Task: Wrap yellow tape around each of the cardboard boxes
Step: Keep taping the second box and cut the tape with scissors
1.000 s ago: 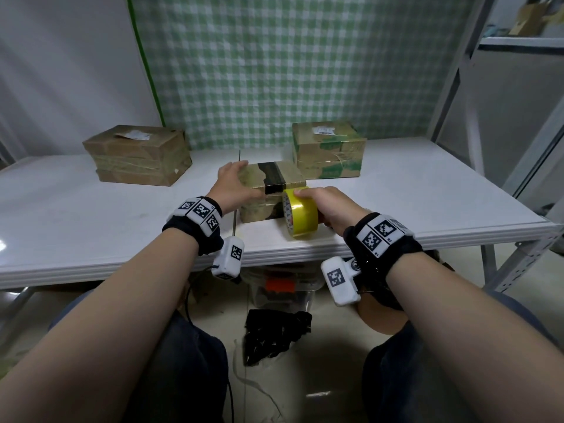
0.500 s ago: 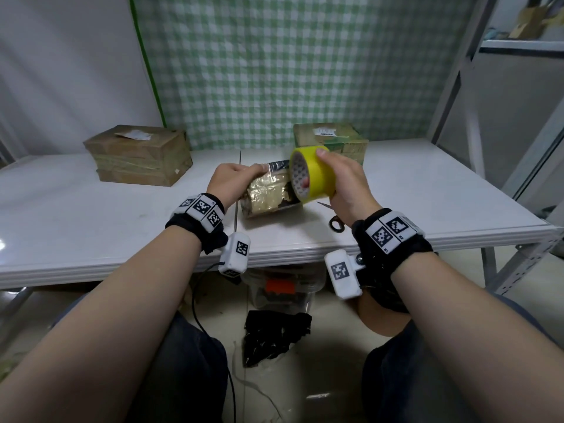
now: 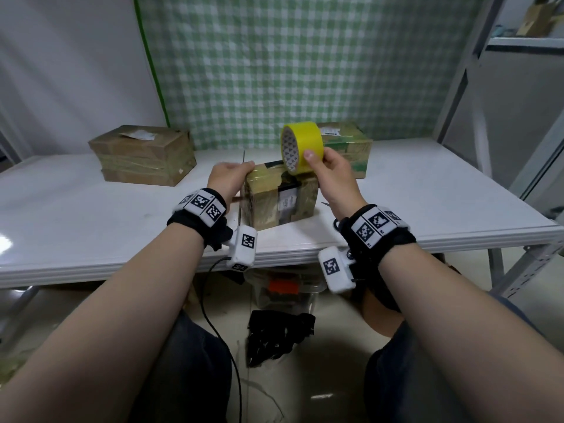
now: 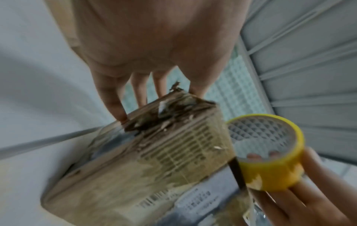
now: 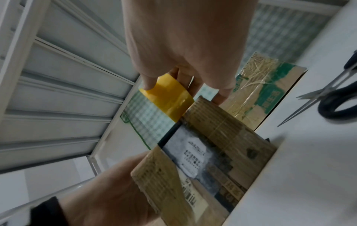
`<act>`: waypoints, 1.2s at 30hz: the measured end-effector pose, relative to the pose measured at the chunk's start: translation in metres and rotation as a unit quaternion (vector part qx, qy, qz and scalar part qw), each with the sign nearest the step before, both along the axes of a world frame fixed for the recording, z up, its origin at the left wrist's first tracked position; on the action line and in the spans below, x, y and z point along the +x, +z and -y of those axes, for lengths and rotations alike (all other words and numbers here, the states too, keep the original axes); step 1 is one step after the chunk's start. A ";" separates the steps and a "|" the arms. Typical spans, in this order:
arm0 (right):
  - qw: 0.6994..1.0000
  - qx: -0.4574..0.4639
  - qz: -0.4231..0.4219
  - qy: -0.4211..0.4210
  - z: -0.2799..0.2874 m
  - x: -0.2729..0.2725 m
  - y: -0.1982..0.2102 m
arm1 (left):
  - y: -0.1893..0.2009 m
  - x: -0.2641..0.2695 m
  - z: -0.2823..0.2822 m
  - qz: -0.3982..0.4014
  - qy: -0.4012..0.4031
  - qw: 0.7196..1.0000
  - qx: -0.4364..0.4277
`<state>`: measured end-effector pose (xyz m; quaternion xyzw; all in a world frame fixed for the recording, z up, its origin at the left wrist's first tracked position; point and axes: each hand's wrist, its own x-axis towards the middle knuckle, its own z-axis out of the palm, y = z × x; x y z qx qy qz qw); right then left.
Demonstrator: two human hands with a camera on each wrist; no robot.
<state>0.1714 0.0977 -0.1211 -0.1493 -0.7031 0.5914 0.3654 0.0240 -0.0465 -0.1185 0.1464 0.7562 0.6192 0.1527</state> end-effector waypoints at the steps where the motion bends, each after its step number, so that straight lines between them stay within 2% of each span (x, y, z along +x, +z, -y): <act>1: 1.000 0.003 -0.001 -0.002 0.000 -0.003 0.001 | 0.003 0.001 0.000 -0.048 0.006 0.999 -0.001; 3: 1.000 0.013 -0.005 -0.005 -0.002 -0.008 0.002 | 0.011 0.010 0.000 -0.123 -0.030 0.992 -0.001; 5: 1.000 0.015 -0.005 -0.008 -0.001 -0.012 0.005 | 0.016 0.022 0.000 -0.167 -0.107 0.980 -0.020; 8: 1.000 0.019 -0.008 -0.015 0.003 -0.014 0.011 | 0.014 0.030 0.000 -0.203 -0.202 0.955 -0.083; 9: 1.000 0.020 -0.008 -0.016 0.004 -0.013 0.012 | 0.012 0.030 -0.001 -0.215 -0.208 0.948 -0.105; 13: 0.999 0.026 0.016 -0.015 0.004 -0.009 0.008 | -0.002 0.021 -0.007 -0.243 -0.182 0.938 -0.170; 23: 0.998 -0.011 0.039 -0.037 0.009 0.009 0.025 | 0.004 0.021 -0.003 -0.262 -0.216 0.929 -0.146; 25: 0.998 -0.021 0.040 -0.049 0.012 0.013 0.024 | 0.000 0.023 -0.006 -0.293 -0.202 0.915 -0.189; 29: 0.998 -0.025 0.047 -0.043 0.014 0.012 0.022 | -0.002 0.027 -0.012 -0.361 -0.180 0.867 -0.294; 36: 0.996 -0.029 0.060 -0.063 0.026 0.016 0.038 | -0.003 0.026 -0.010 -0.335 -0.169 0.888 -0.266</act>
